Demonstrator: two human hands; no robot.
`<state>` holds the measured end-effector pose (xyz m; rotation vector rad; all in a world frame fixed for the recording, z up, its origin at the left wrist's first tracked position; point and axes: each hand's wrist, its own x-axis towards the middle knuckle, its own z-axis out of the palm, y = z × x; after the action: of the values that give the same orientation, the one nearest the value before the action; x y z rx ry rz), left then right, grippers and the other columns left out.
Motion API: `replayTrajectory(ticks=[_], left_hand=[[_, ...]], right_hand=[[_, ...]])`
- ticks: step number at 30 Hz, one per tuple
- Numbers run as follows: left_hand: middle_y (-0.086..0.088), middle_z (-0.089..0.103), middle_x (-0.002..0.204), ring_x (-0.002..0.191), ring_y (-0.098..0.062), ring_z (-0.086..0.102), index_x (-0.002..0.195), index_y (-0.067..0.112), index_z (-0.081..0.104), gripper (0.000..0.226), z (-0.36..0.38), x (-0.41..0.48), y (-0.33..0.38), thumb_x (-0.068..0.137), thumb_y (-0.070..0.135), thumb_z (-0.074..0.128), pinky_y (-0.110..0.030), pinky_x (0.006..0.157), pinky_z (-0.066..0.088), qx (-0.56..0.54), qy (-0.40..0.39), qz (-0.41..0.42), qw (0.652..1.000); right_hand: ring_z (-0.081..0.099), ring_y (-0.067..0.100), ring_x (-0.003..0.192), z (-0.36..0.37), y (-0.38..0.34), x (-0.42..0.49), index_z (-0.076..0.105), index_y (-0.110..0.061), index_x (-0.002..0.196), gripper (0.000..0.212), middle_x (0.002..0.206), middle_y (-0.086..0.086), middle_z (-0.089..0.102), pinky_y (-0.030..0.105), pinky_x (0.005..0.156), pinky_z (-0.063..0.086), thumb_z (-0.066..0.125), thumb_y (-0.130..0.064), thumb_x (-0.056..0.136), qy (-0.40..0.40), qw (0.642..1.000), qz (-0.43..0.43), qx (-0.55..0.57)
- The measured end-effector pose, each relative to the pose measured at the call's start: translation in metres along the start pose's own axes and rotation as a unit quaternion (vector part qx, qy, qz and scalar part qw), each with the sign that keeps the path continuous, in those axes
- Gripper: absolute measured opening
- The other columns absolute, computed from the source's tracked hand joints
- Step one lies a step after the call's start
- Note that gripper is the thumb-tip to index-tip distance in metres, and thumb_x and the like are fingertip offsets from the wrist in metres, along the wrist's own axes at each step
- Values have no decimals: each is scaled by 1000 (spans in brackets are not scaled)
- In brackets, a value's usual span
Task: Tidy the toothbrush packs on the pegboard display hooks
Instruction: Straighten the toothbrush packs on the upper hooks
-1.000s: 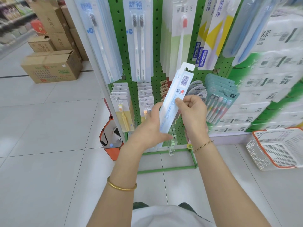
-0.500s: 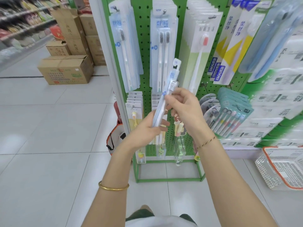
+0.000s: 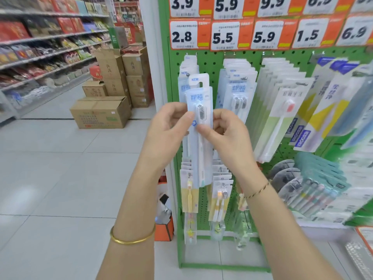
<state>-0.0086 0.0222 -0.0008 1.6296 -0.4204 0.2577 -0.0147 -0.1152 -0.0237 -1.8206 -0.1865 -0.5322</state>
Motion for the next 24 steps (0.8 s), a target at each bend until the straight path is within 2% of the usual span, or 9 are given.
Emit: replayTrajectory(ticks=[3, 5, 6, 8, 10, 15, 20, 24], left_hand=[[11, 63, 79, 73, -3, 58, 84, 21, 61, 13, -2, 15, 2, 94, 15, 57, -25, 70, 51, 31, 36, 27, 998], [11, 60, 74, 69, -3, 56, 78, 21, 60, 16, -4, 22, -1, 93, 15, 58, -26, 68, 51, 48, 59, 33, 997], [11, 60, 73, 67, -2, 55, 77, 21, 59, 18, -5, 24, -1, 93, 15, 57, -26, 67, 50, 50, 67, 34, 996], [10, 60, 72, 65, -3, 54, 76, 21, 60, 19, -6, 30, -3, 94, 14, 57, -25, 65, 50, 50, 76, 33, 995], [5, 62, 75, 67, -5, 55, 77, 20, 60, 18, -7, 34, -4, 94, 14, 56, -27, 64, 50, 51, 79, 27, 995], [5, 62, 76, 67, -3, 56, 78, 19, 61, 17, -10, 43, -11, 94, 15, 56, -29, 66, 51, 58, 83, 16, 995], [8, 63, 76, 65, 2, 55, 78, 20, 61, 17, -10, 52, -18, 93, 15, 57, -25, 66, 51, 71, 83, 2, 994], [12, 59, 69, 62, 4, 54, 76, 19, 61, 17, -10, 58, -20, 92, 15, 57, -26, 66, 51, 80, 89, -4, 993]], right_hand=[[47, 6, 63, 10, -3, 8, 59, -15, 96, 20, 73, -5, 57, 17, 58, 39, 70, -28, 84, 11, 1000, -2, -10], [45, 3, 60, 16, -4, 13, 59, -16, 94, 19, 70, -7, 53, 17, 56, 38, 69, -28, 85, 20, 1000, -5, -20], [45, 5, 61, 18, -4, 15, 59, -16, 95, 20, 71, -3, 55, 18, 56, 39, 69, -29, 85, 24, 999, -7, -27], [48, 16, 65, 21, -5, 19, 59, -14, 97, 23, 80, 9, 59, 29, 60, 43, 68, -32, 85, 29, 998, -10, -52], [52, 22, 71, 23, -6, 21, 59, -15, 99, 24, 85, 11, 62, 34, 64, 45, 68, -33, 85, 30, 998, -6, -61], [52, 19, 69, 27, -5, 29, 57, -16, 98, 23, 85, 11, 61, 34, 64, 45, 67, -33, 85, 22, 997, 3, -80], [51, 19, 69, 32, -3, 36, 53, -12, 95, 29, 81, 10, 57, 33, 62, 43, 65, -38, 86, 16, 988, 8, -152], [53, 22, 73, 32, -8, 40, 50, -11, 95, 31, 80, 6, 56, 37, 65, 46, 61, -40, 89, 5, 976, 11, -218]])
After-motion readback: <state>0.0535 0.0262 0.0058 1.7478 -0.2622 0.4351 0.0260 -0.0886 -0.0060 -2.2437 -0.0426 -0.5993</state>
